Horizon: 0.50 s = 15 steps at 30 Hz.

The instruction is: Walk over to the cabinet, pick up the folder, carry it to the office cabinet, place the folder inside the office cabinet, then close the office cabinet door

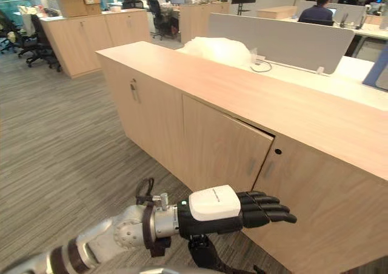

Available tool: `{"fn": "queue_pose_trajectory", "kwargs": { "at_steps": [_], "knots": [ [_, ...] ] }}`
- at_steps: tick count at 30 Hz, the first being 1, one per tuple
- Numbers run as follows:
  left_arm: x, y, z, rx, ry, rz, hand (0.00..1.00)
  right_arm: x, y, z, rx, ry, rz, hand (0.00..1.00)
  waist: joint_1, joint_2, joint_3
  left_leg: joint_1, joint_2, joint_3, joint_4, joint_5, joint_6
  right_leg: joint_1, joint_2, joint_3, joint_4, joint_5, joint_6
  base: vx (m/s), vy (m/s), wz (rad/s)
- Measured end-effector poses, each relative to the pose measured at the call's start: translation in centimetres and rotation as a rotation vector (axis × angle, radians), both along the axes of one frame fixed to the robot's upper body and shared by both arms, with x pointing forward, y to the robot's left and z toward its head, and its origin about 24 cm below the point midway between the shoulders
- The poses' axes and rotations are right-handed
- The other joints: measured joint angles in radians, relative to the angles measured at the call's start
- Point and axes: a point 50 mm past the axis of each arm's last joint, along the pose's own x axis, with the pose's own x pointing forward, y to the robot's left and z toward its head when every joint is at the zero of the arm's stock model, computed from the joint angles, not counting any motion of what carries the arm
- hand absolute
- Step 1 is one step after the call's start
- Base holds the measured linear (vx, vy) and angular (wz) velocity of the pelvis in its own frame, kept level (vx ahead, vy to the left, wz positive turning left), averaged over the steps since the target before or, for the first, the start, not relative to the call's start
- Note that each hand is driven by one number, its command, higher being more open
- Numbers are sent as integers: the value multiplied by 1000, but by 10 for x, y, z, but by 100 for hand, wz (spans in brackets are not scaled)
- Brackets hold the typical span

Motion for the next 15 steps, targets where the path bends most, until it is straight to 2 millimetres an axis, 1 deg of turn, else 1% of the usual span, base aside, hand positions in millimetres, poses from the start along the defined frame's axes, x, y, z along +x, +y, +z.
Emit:
{"fn": "queue_pose_trajectory", "kwargs": {
  "at_steps": [2,3,4,5,6,7,8,9,10,11,12,13,14,15],
  "knots": [
    [6,-1,-33,0,222,133,100,1,3,0,1,-2,8,100,-6,-3,5,6,17,10,-5,1,-12,0,22,9,-12,-1,1,-33,-56,-22],
    [11,5,-62,-10,444,270,100,2,6,0,1,-11,7,100,-8,-6,12,10,29,19,-7,0,-21,0,36,18,-18,-3,0,-29,-49,-21],
    [13,10,-75,-7,532,332,100,2,7,-1,1,-13,6,100,-8,-9,16,11,34,22,-9,-1,-25,-1,41,22,-18,-6,0,-41,-58,-24],
    [15,23,-101,9,688,455,100,4,9,-1,2,-17,6,100,-9,-14,26,17,42,31,-17,-1,-35,-1,49,29,-18,-12,1,-35,-38,-18],
    [15,31,-113,18,761,515,100,4,11,-1,4,-17,8,100,-9,-17,31,21,46,34,-22,-2,-44,-2,53,32,-18,-15,3,-42,-47,-20],
    [12,51,-138,43,895,644,100,5,13,-1,7,-20,18,100,-10,-21,33,20,53,39,-31,-2,-50,-12,61,38,-19,-20,7,-25,-46,-16],
    [7,67,-154,51,984,747,100,7,14,-1,7,-25,24,100,-12,-23,36,19,59,44,-38,0,-54,-18,67,47,-19,-23,10,-8,-56,-16],
    [-2,92,-176,55,1112,906,100,9,16,-1,10,-30,25,100,-14,-26,39,15,67,47,-44,2,-59,-30,76,51,-20,-26,11,10,-46,-11],
    [-8,106,-186,47,1180,995,100,9,16,-1,12,-28,25,100,-14,-28,40,12,70,48,-45,4,-61,-32,81,52,-21,-28,11,35,-46,-6],
    [-22,132,-204,1,1308,1201,100,8,18,-1,17,-23,24,100,-15,-30,46,10,77,49,-45,10,-60,-34,91,52,-23,-30,9,66,-41,-5],
    [-40,157,-218,-71,1418,1427,100,6,20,-2,23,-17,21,100,-15,-38,52,15,84,49,-43,11,-62,-33,102,52,-27,-30,9,79,-42,0],
    [-46,171,-221,-98,1444,1533,100,6,22,-2,28,-15,20,100,-16,-42,55,14,89,47,-42,12,-63,-30,108,50,-30,-31,7,86,-43,-10],
    [-63,194,-225,-120,1464,1721,100,5,23,-3,31,-11,18,100,-16,-46,57,21,98,51,-42,10,-66,-24,122,56,-45,-30,6,87,-44,-17],
    [-84,209,-228,-100,1480,1843,100,3,24,-3,34,-8,15,100,-17,-45,61,36,106,60,-42,8,-70,-4,139,60,-68,-27,4,70,-34,-20]
  ]
}}
